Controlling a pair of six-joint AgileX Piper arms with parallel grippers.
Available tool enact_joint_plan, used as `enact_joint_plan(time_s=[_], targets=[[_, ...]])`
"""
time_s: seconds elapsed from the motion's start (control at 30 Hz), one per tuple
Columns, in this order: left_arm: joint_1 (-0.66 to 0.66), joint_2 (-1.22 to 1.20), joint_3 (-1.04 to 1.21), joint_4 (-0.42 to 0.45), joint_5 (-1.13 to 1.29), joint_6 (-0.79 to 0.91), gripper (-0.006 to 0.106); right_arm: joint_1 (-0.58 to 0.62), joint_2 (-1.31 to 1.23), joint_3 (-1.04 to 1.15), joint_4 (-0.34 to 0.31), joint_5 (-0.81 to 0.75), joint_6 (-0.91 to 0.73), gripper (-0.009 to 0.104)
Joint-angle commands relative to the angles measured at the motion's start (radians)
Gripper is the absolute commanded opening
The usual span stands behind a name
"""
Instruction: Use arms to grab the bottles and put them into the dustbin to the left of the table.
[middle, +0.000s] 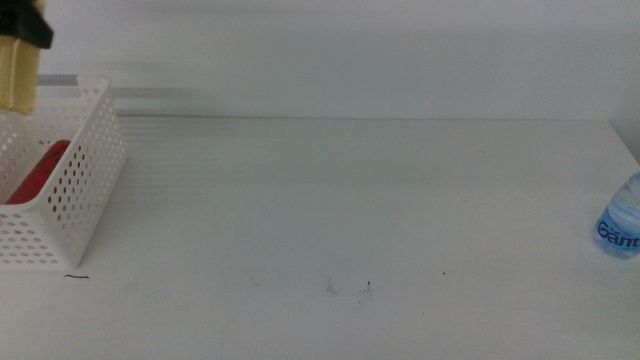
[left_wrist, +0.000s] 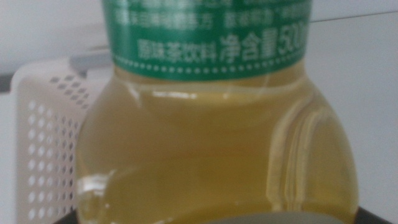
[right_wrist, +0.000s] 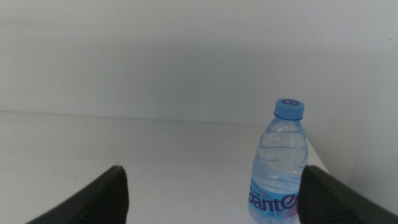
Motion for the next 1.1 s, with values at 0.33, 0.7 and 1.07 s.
enact_joint_plan(time_s=[0.33, 0.7, 1.07], targets=[[0.116, 0.141, -0.022, -0.034, -0.042, 0.023, 0.025, -0.006, -0.005, 0.003, -0.003, -0.006, -0.007, 0.093], [0.116, 0.286, -0.022, -0.02, -0.044, 0.039, 0.028, -0.006, -0.005, 0.003, -0.003, -0.006, -0.007, 0.093], [0.111, 0.323, -0.022, -0.007, -0.036, 0.052, 0.086, -0.006, -0.005, 0.003, -0.003, -0.006, -0.007, 0.093]])
